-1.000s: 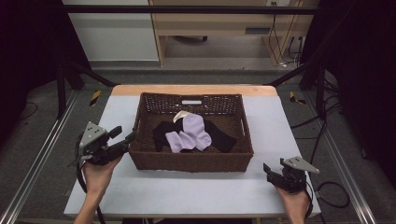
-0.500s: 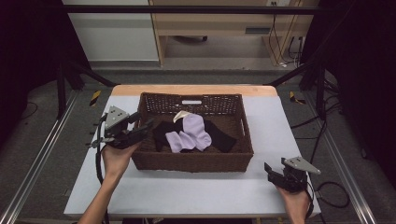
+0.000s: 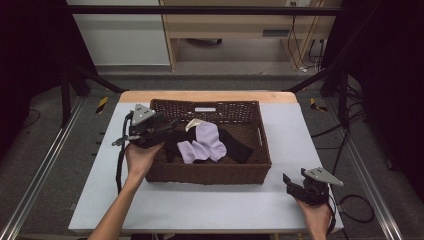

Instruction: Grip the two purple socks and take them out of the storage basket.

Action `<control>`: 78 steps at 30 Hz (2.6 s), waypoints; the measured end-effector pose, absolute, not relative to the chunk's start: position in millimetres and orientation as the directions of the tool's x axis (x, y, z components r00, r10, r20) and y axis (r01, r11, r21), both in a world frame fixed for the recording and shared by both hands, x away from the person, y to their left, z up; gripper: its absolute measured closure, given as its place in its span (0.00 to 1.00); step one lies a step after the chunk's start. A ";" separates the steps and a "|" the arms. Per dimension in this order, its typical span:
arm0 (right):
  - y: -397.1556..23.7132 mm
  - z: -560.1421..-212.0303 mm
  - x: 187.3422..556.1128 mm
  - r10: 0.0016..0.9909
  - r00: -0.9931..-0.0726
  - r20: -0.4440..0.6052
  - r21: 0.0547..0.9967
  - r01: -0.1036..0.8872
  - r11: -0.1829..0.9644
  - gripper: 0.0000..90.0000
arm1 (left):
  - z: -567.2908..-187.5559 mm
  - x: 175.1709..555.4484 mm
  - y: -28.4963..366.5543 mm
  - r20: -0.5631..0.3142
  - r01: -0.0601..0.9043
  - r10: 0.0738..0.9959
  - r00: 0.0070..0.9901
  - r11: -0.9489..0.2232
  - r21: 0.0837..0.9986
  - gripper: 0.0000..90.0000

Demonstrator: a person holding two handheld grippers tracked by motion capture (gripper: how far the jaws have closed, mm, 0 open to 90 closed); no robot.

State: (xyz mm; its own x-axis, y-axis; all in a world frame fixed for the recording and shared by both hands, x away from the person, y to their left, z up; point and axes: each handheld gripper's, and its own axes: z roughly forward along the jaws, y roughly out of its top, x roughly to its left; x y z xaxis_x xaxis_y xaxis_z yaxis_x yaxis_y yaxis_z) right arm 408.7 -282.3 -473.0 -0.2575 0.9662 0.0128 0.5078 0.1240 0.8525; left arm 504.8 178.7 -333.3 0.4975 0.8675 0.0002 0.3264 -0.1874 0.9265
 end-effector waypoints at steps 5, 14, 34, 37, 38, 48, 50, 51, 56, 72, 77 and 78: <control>-282.4 -473.2 409.2 0.966 -0.257 0.015 0.853 0.507 0.121 0.33 | -337.1 513.6 166.8 0.012 0.333 0.861 0.509 -0.209 0.920 0.47; -283.1 -473.5 410.2 0.967 -0.254 0.011 0.855 0.504 0.123 0.34 | -339.3 529.0 140.7 0.051 0.329 0.845 0.532 -0.262 0.907 0.46; -284.3 -472.8 411.6 0.966 -0.256 0.030 0.854 0.508 0.108 0.35 | -364.9 566.3 93.0 0.041 0.394 0.818 0.573 -0.319 0.862 0.42; -284.3 -472.9 412.0 0.966 -0.256 0.033 0.853 0.512 0.107 0.35 | -376.0 570.8 86.1 0.049 0.420 0.804 0.592 -0.360 0.833 0.42; -284.3 -473.1 412.2 0.966 -0.256 0.033 0.852 0.513 0.107 0.35 | -377.4 572.1 85.3 0.046 0.432 0.800 0.598 -0.370 0.822 0.42; -284.0 -473.8 412.8 0.965 -0.259 0.025 0.850 0.513 0.116 0.35 | -390.0 572.4 74.6 0.143 0.418 0.758 0.637 -0.495 0.762 0.44; -284.1 -474.1 413.0 0.966 -0.258 0.026 0.850 0.514 0.114 0.35 | -393.1 572.7 73.4 0.140 0.435 0.752 0.644 -0.511 0.741 0.45; -284.0 -474.1 413.0 0.966 -0.258 0.028 0.850 0.515 0.113 0.35 | -395.1 572.8 72.3 0.139 0.444 0.750 0.646 -0.518 0.731 0.46; -284.1 -474.2 412.9 0.966 -0.257 0.028 0.849 0.516 0.113 0.35 | -401.6 575.5 68.3 0.168 0.449 0.728 0.664 -0.569 0.689 0.49; -285.9 -474.7 414.0 0.966 -0.255 0.039 0.843 0.527 0.105 0.35 | -416.2 588.6 64.5 0.147 0.472 0.697 0.702 -0.610 0.636 0.53; -285.6 -475.1 414.0 0.967 -0.254 0.032 0.842 0.528 0.111 0.35 | -421.6 589.5 61.3 0.148 0.487 0.679 0.719 -0.644 0.590 0.53; -286.0 -474.9 413.9 0.967 -0.254 0.033 0.842 0.527 0.110 0.35 | -423.2 589.7 60.0 0.154 0.487 0.667 0.729 -0.663 0.569 0.54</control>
State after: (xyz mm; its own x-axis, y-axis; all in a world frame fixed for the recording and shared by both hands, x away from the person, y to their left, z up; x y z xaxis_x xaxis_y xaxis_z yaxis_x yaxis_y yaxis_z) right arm 413.9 -286.0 -474.9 -0.2543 0.9666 0.0326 0.5273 0.1103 0.8425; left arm 589.7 60.0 -423.2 0.7285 0.6675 0.1540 0.4866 -0.6625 0.5695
